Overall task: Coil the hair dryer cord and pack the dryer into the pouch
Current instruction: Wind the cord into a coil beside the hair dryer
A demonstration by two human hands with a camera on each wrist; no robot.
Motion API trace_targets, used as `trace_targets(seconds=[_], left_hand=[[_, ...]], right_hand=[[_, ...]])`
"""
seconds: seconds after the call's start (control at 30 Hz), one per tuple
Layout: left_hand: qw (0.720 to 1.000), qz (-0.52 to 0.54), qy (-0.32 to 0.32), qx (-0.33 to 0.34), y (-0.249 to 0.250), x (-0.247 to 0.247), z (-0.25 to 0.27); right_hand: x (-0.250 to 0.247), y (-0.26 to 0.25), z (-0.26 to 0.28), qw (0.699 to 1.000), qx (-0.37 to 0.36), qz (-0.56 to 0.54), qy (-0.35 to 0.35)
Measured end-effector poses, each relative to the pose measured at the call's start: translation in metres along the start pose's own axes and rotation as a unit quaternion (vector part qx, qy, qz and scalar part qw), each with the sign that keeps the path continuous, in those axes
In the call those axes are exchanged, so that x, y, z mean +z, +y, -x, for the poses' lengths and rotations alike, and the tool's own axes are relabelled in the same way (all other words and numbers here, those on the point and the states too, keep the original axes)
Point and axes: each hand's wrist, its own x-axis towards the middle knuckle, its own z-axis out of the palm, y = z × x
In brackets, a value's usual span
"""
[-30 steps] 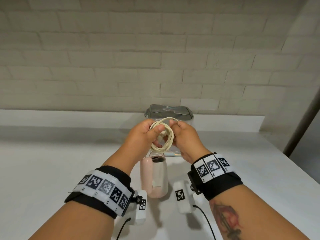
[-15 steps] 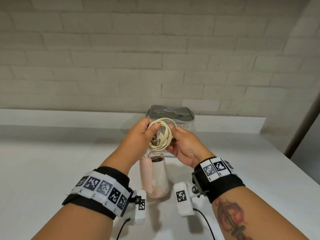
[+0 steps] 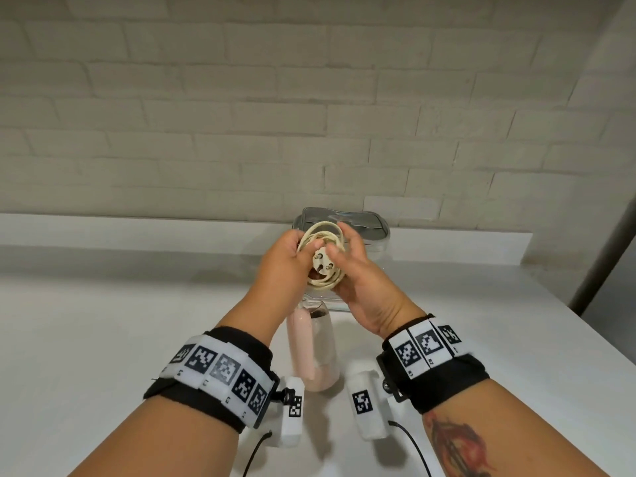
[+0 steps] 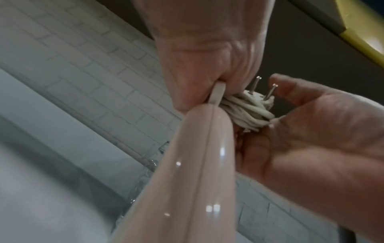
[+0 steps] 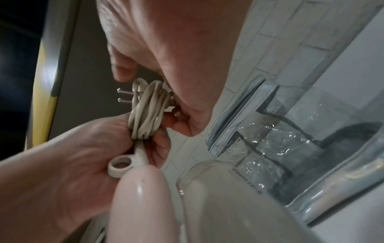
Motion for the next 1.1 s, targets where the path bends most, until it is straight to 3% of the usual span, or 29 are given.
trace_targets(seconds=[0.1,0.2,0.37,0.5,0.63,0.7,0.83,0.93,0.97,1.0,1.1], left_hand=[[1.0,0.014,-0.005,-0.023,0.001,0.001,-0.003],[0.999,0.024,-0.011,-0.047,-0.001,0.003,-0.003],[0.978,0.158,-0.028,-0.132,-0.001,-0.002,-0.002],[0.975,0.168,-0.026,-0.141,-0.001,-0.004,-0.001],[0.982,0.144,-0.011,-0.124,-0.002,0.0,-0.003],[0.988,0.108,0.009,-0.113,-0.003,0.003,-0.005],[0.993,0.059,0.037,-0.096,-0.002,0.006,-0.006],[0.997,0.026,0.028,-0.074,0.0,0.007,-0.007],[0.997,0.017,0.02,-0.066,0.0,0.006,-0.007],[0.998,0.012,0.009,-0.06,-0.001,0.006,-0.006],[0.998,0.022,-0.035,-0.056,-0.003,0.002,-0.003]], right_hand=[[-0.002,0.001,0.003,0.983,-0.033,0.183,-0.008],[-0.001,-0.007,0.002,0.941,-0.085,0.325,0.025],[0.003,-0.009,0.005,0.816,-0.2,0.538,0.06],[0.002,0.001,0.009,0.687,-0.297,0.655,0.105],[0.0,0.002,0.004,0.613,-0.37,0.685,0.136],[0.001,0.0,0.005,0.598,-0.391,0.689,0.123],[0.001,-0.001,0.012,0.63,-0.418,0.652,0.06],[0.002,-0.001,0.016,0.615,-0.422,0.662,0.075],[0.005,-0.001,0.019,0.631,-0.407,0.654,0.094],[0.008,-0.003,0.021,0.674,-0.385,0.62,0.12],[0.009,-0.017,0.012,0.876,-0.272,0.321,0.235]])
